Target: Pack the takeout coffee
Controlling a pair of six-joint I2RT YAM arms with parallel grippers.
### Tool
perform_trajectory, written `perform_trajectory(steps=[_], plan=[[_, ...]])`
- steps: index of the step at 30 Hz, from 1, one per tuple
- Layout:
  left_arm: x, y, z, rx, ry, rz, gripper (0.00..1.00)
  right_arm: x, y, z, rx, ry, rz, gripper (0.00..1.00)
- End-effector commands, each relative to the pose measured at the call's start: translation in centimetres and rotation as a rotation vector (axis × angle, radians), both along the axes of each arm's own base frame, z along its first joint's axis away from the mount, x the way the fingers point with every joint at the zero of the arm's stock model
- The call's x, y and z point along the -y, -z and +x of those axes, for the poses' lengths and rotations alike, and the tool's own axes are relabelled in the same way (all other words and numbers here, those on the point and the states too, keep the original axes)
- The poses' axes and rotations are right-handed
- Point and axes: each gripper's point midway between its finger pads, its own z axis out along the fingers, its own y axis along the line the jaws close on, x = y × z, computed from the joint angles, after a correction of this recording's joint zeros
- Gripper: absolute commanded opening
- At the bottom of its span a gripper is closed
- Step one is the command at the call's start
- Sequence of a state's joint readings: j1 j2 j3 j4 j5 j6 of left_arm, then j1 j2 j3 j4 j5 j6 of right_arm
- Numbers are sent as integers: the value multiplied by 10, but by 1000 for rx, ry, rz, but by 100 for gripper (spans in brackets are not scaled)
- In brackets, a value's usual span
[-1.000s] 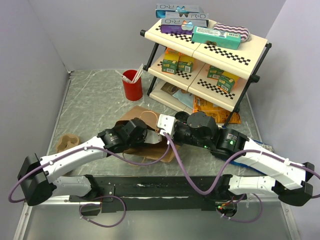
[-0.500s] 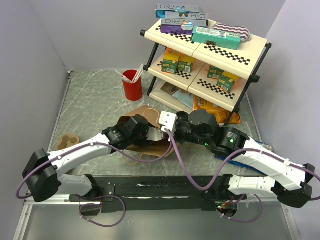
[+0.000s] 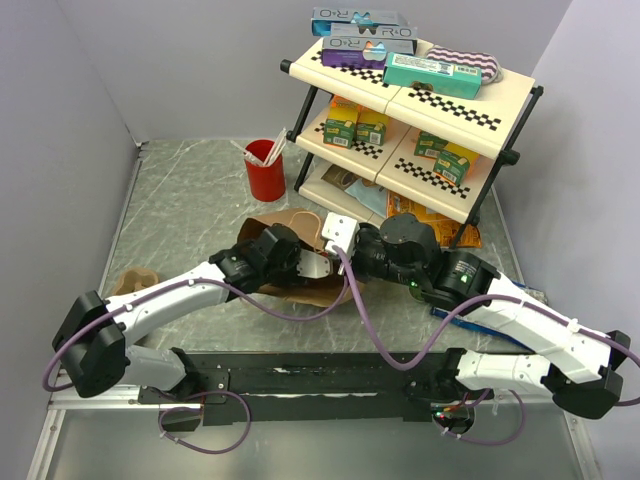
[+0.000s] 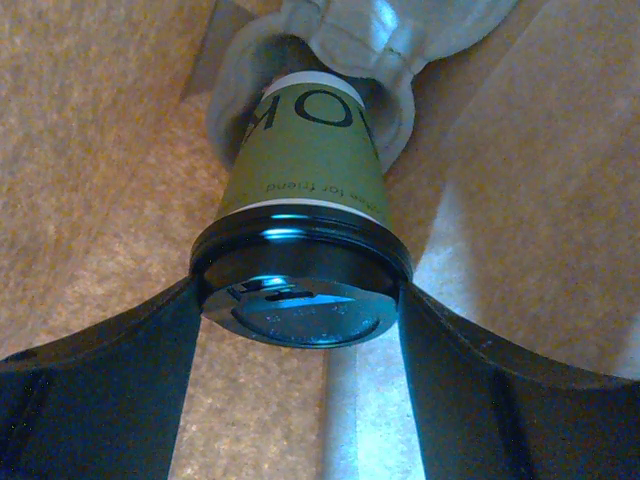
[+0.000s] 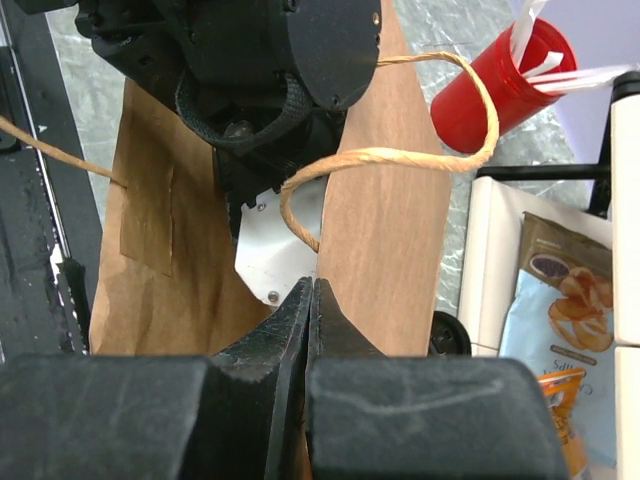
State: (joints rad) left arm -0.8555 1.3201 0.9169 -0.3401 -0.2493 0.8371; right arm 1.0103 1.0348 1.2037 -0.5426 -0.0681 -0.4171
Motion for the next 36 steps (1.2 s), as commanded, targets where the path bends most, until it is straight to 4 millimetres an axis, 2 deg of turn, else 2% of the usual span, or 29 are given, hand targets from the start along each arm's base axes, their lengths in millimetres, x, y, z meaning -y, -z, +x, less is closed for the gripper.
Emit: perform_trajectory(steps=[1,7,26,30,33,36], plan=[[5,4,-4,-45,55,5,1,0,-12,5,-25,33,54,0],[9,8,-12,-83,91,-13,1,4,-12,13,-20,68,51,0],[27,28,10,-63,110,-4,1,2,-10,4,-56,14,48,0],[29,31,12,-101,96,-10,1,2,-10,5,-61,15,48,0],[30,26,14,-121,82,-44,1,1,-9,4,-65,10,47,0],[29,34,14,-135,72,-45,1,1,-9,4,-71,12,47,0]])
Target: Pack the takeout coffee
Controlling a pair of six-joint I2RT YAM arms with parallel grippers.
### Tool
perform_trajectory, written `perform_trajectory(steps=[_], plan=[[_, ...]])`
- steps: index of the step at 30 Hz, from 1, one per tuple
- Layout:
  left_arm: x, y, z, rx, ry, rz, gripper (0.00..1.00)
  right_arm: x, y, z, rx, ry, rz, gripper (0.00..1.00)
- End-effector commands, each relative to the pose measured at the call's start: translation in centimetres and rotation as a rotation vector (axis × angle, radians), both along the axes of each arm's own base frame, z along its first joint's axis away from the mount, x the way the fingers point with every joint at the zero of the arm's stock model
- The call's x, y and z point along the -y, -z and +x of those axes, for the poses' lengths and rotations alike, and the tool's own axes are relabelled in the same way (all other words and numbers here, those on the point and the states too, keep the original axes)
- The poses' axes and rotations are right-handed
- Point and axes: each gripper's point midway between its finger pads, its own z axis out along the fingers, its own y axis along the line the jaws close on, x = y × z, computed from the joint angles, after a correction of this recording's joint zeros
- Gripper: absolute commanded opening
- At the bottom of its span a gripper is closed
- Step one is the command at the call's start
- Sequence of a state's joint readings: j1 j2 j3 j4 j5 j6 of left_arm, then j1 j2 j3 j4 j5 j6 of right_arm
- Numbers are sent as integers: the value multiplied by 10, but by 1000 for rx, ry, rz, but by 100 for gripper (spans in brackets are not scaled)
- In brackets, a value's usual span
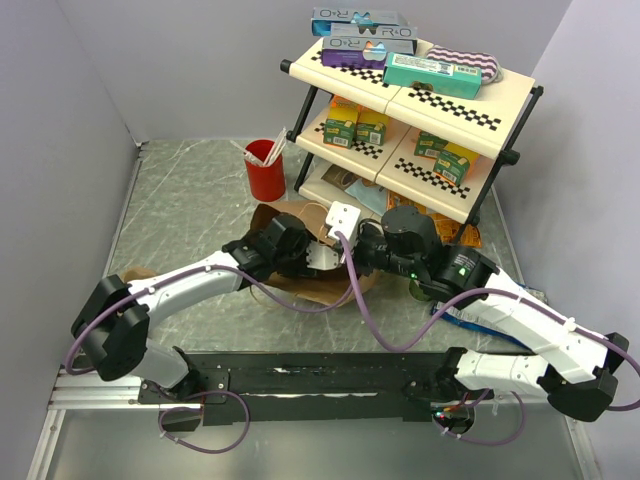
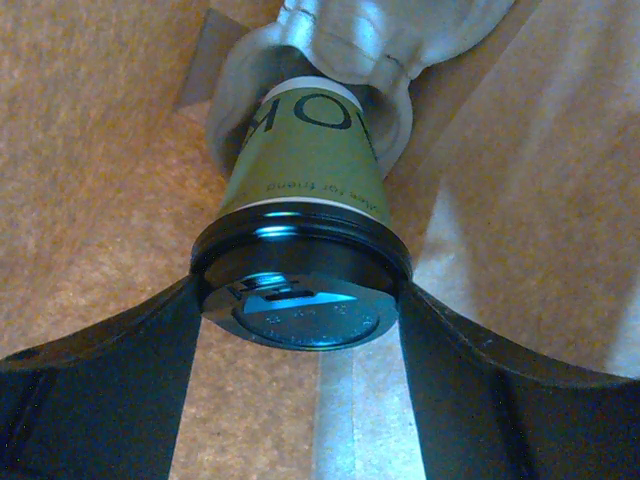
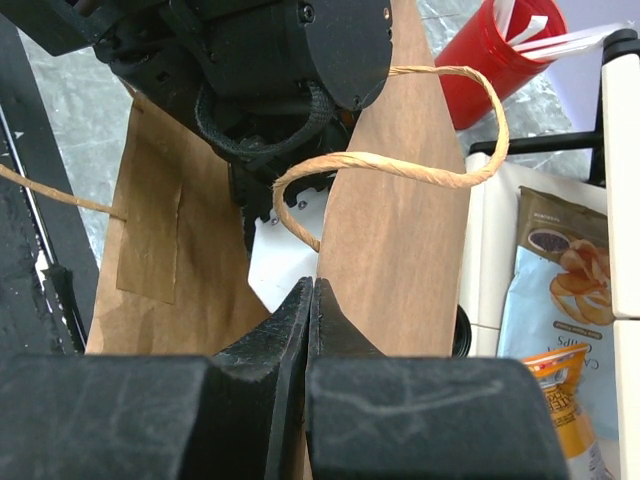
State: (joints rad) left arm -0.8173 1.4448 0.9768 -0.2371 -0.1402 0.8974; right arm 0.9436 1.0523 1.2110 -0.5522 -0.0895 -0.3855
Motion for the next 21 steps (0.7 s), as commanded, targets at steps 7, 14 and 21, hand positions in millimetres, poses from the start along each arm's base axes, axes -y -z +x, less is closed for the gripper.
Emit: perform_trajectory(steps=[7,14,21], plan=[[-3,43,-3,-256,-165,-20,1,-5,-16,-10,-30,-41,44,0],[-3,45,1,-267,-212,-40,1,-6,-16,-11,-29,-46,45,0],[-3,35,-2,-267,-215,-69,32,-4,-15,-11,-28,-46,41,0]])
